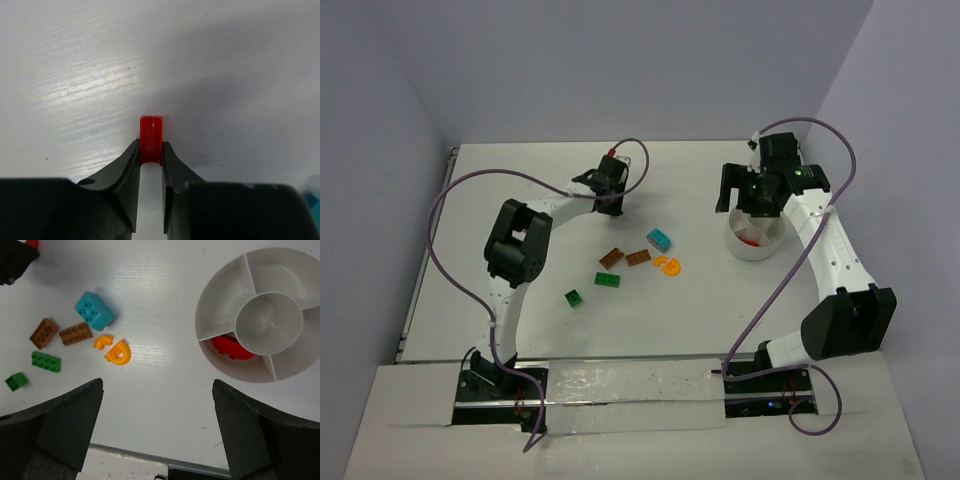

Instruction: Sort the legos into containers by color

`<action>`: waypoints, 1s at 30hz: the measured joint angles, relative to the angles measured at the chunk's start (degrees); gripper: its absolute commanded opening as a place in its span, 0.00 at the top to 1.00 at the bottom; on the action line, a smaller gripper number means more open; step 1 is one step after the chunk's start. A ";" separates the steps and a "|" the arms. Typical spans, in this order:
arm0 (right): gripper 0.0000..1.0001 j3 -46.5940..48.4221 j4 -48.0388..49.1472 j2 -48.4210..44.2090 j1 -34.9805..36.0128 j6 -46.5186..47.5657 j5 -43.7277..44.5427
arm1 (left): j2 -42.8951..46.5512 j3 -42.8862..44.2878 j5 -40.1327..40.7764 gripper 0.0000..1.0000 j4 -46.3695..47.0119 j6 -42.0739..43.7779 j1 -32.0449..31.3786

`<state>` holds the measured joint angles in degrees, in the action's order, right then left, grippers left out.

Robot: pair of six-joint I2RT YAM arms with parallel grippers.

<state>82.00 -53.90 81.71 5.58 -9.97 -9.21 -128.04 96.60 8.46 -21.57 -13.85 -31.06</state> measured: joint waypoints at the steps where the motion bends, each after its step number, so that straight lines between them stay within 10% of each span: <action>1: 0.08 -0.05 0.22 0.00 0.00 0.11 -0.99 | 0.69 -1.01 -0.58 0.99 0.15 0.30 0.10; 18: 0.31 -7.32 7.62 -0.60 0.45 1.61 -35.08 | 40.86 -30.91 -39.19 1.00 6.64 16.85 2.20; 30: 0.41 -9.28 12.61 -11.81 8.40 10.38 -50.33 | 46.58 -35.29 -69.20 1.00 12.70 9.09 2.27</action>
<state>72.72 -41.29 69.90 13.98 0.41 -59.54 -81.46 61.31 -60.73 -8.87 -4.76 -28.80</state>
